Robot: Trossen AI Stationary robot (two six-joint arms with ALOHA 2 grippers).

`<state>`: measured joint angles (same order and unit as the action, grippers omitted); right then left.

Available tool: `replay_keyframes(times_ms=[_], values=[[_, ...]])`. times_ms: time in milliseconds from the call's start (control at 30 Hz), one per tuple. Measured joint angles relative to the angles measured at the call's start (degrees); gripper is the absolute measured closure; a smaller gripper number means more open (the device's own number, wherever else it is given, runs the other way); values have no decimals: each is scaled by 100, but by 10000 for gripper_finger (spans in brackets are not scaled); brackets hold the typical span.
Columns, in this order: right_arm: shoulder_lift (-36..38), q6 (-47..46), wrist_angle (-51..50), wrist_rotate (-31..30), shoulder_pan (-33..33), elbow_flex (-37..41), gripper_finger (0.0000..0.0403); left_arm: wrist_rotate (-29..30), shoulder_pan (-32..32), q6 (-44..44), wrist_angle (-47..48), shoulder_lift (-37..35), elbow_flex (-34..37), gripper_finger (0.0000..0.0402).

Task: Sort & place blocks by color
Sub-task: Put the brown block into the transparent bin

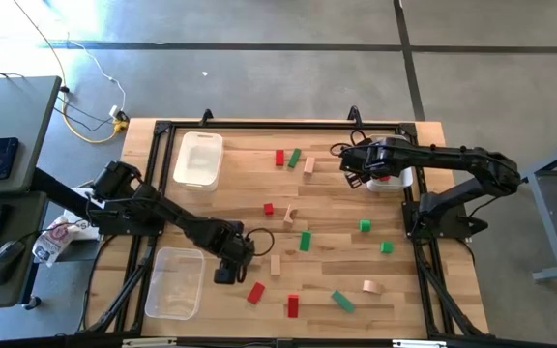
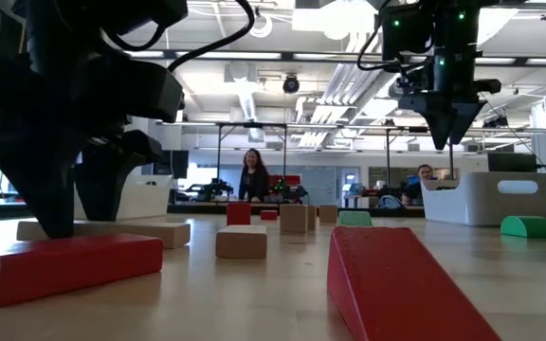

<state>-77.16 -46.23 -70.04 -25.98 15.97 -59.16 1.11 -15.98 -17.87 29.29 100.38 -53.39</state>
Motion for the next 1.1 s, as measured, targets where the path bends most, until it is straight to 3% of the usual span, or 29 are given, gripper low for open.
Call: replay_keyframes(times_ms=[133, 333, 700, 1100], values=[[0, 0, 0, 0, 0, 0, 224, 104, -1, 11, 8, -20, 3, 227], [0, -12, 4, 0, 0, 0, 224, 106, -19, 304, 32, -77, 13, 306], [0, -27, 7, 187, -98, 0, 224, 154, 27, 610, 149, -185, 20, 306], [0, -333, 173, 245, -884, 0, 224, 416, 202, 651, 408, -1106, 20, 306]])
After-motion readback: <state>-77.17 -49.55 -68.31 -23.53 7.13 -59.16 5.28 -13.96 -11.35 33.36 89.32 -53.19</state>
